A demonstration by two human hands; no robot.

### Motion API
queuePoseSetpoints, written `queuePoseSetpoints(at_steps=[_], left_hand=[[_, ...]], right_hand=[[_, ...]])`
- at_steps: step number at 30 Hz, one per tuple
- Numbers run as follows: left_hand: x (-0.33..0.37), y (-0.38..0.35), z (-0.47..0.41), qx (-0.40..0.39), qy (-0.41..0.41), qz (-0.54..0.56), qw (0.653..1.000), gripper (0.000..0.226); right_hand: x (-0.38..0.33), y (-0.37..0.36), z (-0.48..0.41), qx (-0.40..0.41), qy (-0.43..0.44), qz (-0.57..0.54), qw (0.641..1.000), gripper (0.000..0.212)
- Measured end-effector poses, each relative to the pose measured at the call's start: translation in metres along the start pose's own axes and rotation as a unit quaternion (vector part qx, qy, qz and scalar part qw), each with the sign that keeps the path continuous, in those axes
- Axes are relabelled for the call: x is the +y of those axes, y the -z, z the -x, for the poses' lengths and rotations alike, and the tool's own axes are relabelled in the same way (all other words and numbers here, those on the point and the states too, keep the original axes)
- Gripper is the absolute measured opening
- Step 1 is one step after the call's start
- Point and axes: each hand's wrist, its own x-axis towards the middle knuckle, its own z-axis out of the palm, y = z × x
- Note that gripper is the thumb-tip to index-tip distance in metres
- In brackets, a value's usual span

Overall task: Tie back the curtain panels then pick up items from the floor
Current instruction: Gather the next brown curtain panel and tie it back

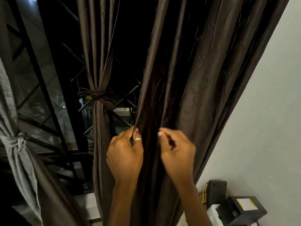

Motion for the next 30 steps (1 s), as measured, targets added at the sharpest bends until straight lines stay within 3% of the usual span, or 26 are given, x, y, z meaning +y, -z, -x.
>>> queuePoseSetpoints(at_steps=[2, 4, 7, 10, 13, 18, 25, 30], left_hand=[[0.001, -0.006, 0.001, -0.002, -0.002, -0.004, 1.000, 0.028], [0.002, -0.011, 0.004, -0.008, -0.006, -0.005, 1.000, 0.029], [0.004, -0.020, 0.007, -0.022, -0.010, 0.000, 1.000, 0.030], [0.008, -0.027, 0.007, -0.023, -0.005, 0.004, 1.000, 0.028], [0.007, -0.026, 0.002, 0.015, 0.008, -0.004, 1.000, 0.028], [0.006, -0.024, -0.002, 0.052, 0.016, -0.026, 0.998, 0.027], [0.020, -0.048, 0.010, -0.062, -0.042, -0.023, 0.997, 0.028], [0.016, -0.048, 0.007, -0.120, -0.052, 0.032, 0.991, 0.022]], right_hand=[[0.011, 0.020, -0.013, 0.143, -0.032, 0.059, 0.987, 0.019], [0.024, 0.037, -0.026, 0.197, -0.076, 0.098, 0.972, 0.039], [0.042, 0.048, -0.039, 0.130, -0.160, 0.104, 0.973, 0.063], [0.056, 0.051, -0.049, 0.048, -0.220, 0.047, 0.973, 0.050], [0.072, 0.063, -0.055, 0.060, -0.199, 0.123, 0.970, 0.015], [0.085, 0.073, -0.048, 0.146, -0.156, 0.178, 0.960, 0.018], [0.045, 0.021, -0.016, 0.020, -0.022, 0.044, 0.999, 0.012], [0.033, -0.004, -0.006, -0.039, -0.018, -0.035, 0.998, 0.011]])
